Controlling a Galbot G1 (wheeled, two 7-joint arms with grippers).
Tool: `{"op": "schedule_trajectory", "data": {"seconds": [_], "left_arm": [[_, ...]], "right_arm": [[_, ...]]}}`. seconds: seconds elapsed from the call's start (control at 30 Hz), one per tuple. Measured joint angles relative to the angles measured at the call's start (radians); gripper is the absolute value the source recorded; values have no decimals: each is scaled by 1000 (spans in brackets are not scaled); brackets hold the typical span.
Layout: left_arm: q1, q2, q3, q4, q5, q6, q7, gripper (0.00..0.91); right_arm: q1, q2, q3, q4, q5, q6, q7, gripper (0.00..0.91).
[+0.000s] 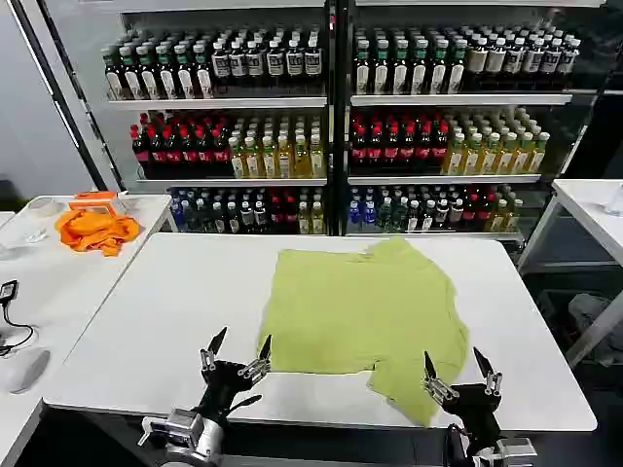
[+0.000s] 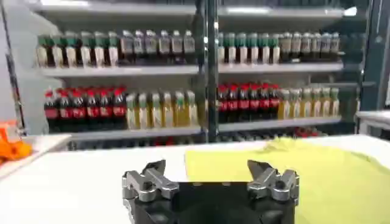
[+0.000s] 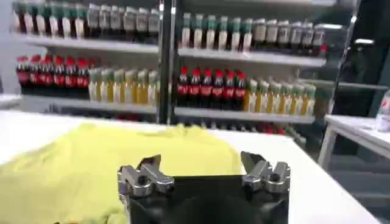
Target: Fold and organize the clothes.
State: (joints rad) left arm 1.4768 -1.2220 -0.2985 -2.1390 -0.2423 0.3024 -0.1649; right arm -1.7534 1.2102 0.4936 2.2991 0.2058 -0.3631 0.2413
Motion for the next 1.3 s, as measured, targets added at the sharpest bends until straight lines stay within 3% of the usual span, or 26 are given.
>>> {"op": "schedule_trajectory", "data": {"seconds": [0.37, 0.8, 0.83, 0.87, 0.9, 0.93, 1.0, 1.3], "left_arm": [[-98, 83, 43, 83, -113, 163, -29, 907], [-201, 111, 101, 171, -164, 239, -43, 897], [-204, 112, 103, 174, -167, 243, -44, 685], [-205, 112, 105, 176, -171, 245, -44, 554], [-206, 113, 106, 178, -175, 247, -44, 181], [-208, 114, 108, 179, -179, 250, -45, 50], [-210, 114, 110, 181, -187, 253, -45, 30], [-209, 114, 111, 189, -216, 262, -39, 20]], "right_arm": [[-6, -14, -37, -29, 20, -109, 35, 907], [21, -7, -85, -68, 67, -155, 54, 907], [22, -7, -88, -69, 70, -157, 55, 786], [24, -7, -90, -72, 73, -158, 56, 695], [25, -7, -93, -73, 77, -158, 57, 574], [26, -7, -94, -76, 81, -158, 57, 161], [27, -7, -98, -78, 87, -158, 59, 0], [25, -6, -113, -79, 108, -159, 60, 0]]}}
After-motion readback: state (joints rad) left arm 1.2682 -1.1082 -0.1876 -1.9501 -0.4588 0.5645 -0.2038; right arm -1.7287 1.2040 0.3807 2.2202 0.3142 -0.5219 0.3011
